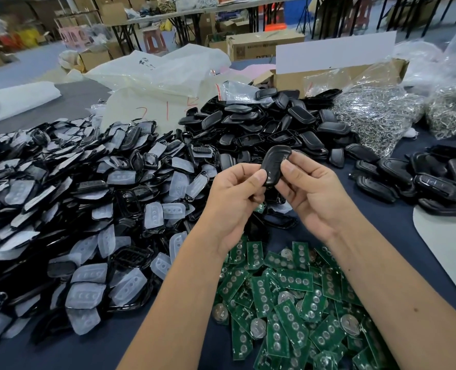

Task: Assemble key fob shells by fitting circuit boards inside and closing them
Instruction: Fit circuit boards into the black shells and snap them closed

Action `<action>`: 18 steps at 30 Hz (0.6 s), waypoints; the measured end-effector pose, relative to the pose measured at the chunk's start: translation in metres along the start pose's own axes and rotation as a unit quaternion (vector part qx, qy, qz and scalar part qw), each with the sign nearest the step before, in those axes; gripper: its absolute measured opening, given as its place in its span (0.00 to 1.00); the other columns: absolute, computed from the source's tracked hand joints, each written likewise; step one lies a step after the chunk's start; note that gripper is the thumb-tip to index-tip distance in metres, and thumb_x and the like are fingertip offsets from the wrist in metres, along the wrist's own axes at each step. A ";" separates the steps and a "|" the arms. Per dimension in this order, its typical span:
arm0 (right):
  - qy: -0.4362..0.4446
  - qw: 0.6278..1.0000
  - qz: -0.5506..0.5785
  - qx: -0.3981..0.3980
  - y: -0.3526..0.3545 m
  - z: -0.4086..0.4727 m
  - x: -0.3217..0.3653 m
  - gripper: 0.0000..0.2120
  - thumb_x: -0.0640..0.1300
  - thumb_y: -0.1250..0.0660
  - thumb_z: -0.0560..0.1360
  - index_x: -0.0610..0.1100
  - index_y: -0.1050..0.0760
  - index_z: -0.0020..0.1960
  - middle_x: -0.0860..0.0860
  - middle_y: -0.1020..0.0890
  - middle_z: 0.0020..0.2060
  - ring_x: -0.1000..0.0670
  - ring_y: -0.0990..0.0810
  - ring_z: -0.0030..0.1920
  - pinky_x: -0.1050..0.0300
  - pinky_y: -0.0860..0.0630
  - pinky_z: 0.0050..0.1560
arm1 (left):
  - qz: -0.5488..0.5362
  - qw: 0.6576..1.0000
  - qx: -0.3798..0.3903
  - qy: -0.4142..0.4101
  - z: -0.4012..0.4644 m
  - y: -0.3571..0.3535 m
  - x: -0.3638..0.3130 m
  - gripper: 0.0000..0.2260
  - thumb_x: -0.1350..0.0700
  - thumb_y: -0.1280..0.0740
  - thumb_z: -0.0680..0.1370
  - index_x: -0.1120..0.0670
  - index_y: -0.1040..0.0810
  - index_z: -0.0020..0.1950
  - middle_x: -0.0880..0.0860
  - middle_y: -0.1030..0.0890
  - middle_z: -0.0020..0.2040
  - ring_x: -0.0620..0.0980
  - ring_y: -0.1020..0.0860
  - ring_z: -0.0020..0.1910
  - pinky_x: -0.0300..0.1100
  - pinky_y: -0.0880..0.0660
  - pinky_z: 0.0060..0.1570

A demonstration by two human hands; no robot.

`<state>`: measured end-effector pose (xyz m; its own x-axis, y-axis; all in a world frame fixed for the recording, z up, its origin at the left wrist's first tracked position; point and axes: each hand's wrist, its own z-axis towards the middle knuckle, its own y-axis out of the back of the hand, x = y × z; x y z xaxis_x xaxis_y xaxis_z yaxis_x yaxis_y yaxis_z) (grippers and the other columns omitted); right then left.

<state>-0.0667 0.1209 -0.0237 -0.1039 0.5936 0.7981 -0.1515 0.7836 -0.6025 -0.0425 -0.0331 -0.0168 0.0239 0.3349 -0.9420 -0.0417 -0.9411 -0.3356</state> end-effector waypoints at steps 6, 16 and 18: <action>0.022 0.997 -0.064 -0.038 -0.009 -0.001 -0.007 0.22 0.42 0.25 0.71 0.34 0.20 0.63 0.39 0.13 0.54 0.43 0.13 0.54 0.56 0.16 0.53 | 0.320 0.918 -0.148 -0.182 0.003 -0.001 0.008 0.11 0.63 0.30 0.80 0.47 0.23 0.44 0.45 0.20 0.42 0.40 0.23 0.41 0.37 0.25 0.46; 0.051 0.990 -0.087 -0.093 -0.009 -0.005 -0.008 0.16 0.45 0.21 0.68 0.39 0.15 0.53 0.41 0.12 0.48 0.47 0.12 0.48 0.56 0.16 0.48 | 0.444 0.848 -0.076 -0.279 0.001 -0.006 0.005 0.04 0.63 0.27 0.78 0.56 0.20 0.47 0.49 0.21 0.45 0.44 0.22 0.44 0.36 0.25 0.45; 0.057 0.988 -0.099 -0.104 -0.003 -0.003 -0.005 0.10 0.43 0.23 0.73 0.39 0.15 0.52 0.40 0.12 0.49 0.45 0.12 0.50 0.52 0.15 0.51 | 0.459 0.858 -0.074 -0.220 0.001 0.003 0.004 0.06 0.56 0.25 0.78 0.50 0.20 0.52 0.46 0.21 0.47 0.41 0.23 0.46 0.36 0.25 0.48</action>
<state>-0.0631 0.1156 -0.0261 0.0215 0.4331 0.9011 0.0480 0.8998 -0.4337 -0.0440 -0.0345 -0.0213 -0.3329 -0.5953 -0.7313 0.2864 -0.8027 0.5230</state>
